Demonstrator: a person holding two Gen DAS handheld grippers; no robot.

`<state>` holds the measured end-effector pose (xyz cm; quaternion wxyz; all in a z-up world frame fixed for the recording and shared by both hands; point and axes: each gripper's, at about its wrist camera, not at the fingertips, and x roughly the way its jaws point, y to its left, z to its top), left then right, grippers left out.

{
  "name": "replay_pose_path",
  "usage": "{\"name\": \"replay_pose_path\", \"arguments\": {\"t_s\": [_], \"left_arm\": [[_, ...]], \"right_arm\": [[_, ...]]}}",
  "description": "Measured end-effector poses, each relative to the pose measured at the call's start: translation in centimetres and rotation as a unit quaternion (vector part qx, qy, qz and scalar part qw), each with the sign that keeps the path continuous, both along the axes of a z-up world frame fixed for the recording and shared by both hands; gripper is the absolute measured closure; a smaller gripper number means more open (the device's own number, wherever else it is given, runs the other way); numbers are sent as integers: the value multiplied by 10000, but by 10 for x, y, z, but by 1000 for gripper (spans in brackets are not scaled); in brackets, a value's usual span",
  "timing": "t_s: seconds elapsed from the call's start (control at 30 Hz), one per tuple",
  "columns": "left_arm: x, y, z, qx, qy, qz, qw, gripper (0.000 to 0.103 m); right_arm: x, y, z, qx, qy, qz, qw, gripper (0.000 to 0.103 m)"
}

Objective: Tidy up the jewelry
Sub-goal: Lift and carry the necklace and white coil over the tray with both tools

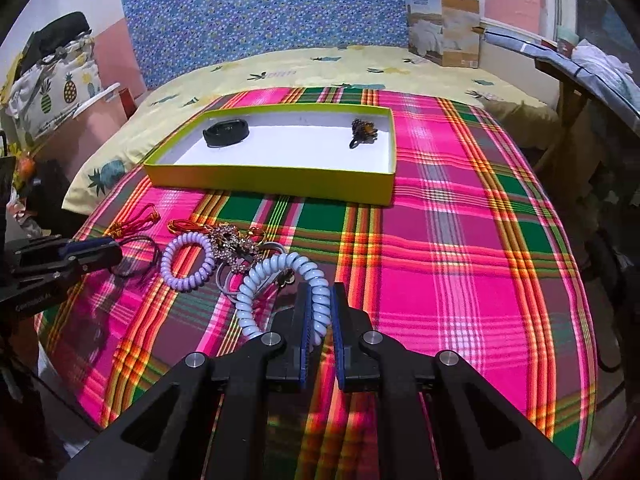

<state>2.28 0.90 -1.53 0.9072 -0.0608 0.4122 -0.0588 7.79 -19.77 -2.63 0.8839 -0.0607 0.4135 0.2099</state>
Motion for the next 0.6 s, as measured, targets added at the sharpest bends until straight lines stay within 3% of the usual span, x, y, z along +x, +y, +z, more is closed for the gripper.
{"name": "replay_pose_path", "arguments": {"t_s": [0.6], "left_arm": [[-3,-3,34,-63,-437,-78,9990,85]], "right_arm": [[-5,7,26,193,-301,58,9993,93]]}}
